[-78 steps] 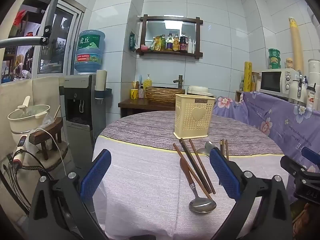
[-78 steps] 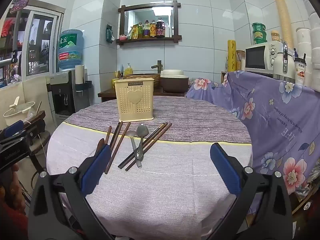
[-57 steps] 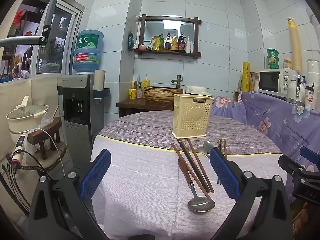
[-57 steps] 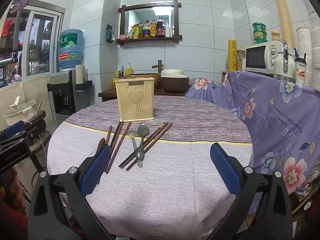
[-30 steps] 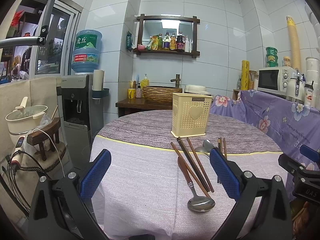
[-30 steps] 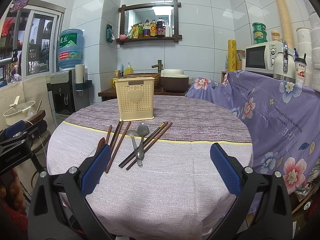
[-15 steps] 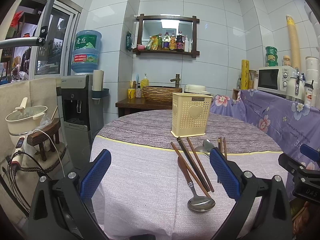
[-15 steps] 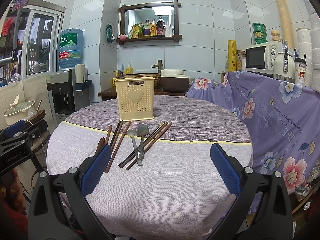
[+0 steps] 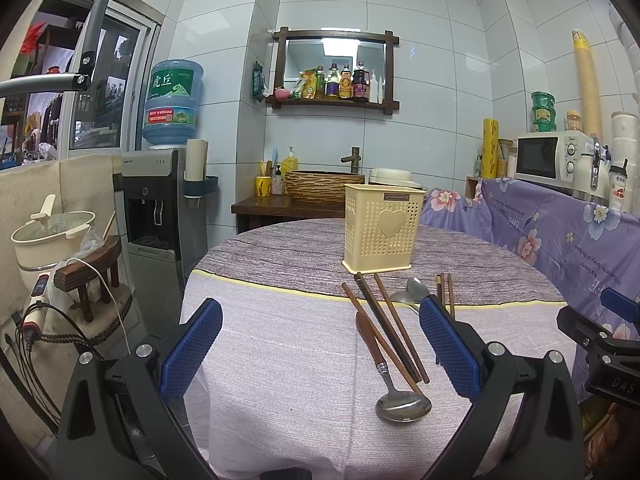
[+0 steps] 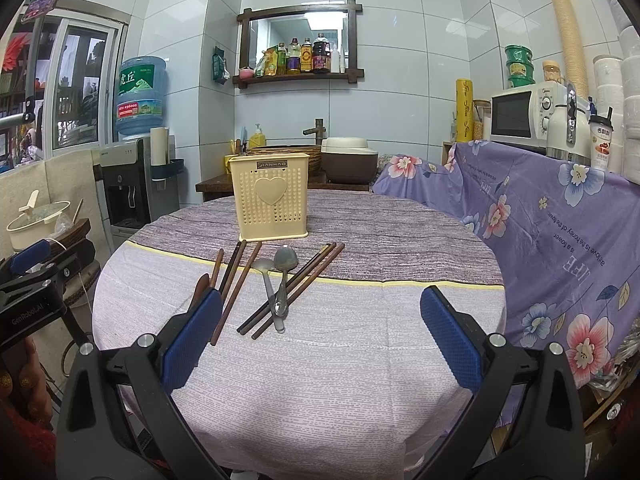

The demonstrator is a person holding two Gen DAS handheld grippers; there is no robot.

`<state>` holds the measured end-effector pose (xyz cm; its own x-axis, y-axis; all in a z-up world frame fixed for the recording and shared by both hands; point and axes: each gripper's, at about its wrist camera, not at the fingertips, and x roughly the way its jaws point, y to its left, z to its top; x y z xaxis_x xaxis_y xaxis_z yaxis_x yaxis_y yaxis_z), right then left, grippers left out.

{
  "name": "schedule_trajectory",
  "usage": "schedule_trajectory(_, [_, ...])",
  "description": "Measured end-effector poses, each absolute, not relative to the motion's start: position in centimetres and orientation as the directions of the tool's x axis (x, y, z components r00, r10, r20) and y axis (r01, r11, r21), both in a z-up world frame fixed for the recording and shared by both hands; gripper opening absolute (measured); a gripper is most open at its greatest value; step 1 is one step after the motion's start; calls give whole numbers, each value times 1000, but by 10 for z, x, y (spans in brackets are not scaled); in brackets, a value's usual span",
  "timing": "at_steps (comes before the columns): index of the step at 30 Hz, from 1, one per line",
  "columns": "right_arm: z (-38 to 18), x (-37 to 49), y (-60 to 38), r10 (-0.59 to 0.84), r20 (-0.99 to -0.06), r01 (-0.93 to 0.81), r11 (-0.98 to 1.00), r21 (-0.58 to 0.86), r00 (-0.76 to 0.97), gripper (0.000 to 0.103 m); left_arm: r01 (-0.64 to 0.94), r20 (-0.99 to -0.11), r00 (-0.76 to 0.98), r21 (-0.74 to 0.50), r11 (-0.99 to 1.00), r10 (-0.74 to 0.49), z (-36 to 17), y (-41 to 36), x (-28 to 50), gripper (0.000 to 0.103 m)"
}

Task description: Organize utensils

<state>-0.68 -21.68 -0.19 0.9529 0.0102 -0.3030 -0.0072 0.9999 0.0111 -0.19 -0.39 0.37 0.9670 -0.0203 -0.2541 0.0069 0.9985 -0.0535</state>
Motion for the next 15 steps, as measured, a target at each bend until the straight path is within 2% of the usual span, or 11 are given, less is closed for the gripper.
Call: schedule_trajectory(15, [-2, -6, -216, 9, -305, -7, 1000, 10, 952, 98, 7, -254, 967, -53, 999, -20, 3, -4, -2, 98])
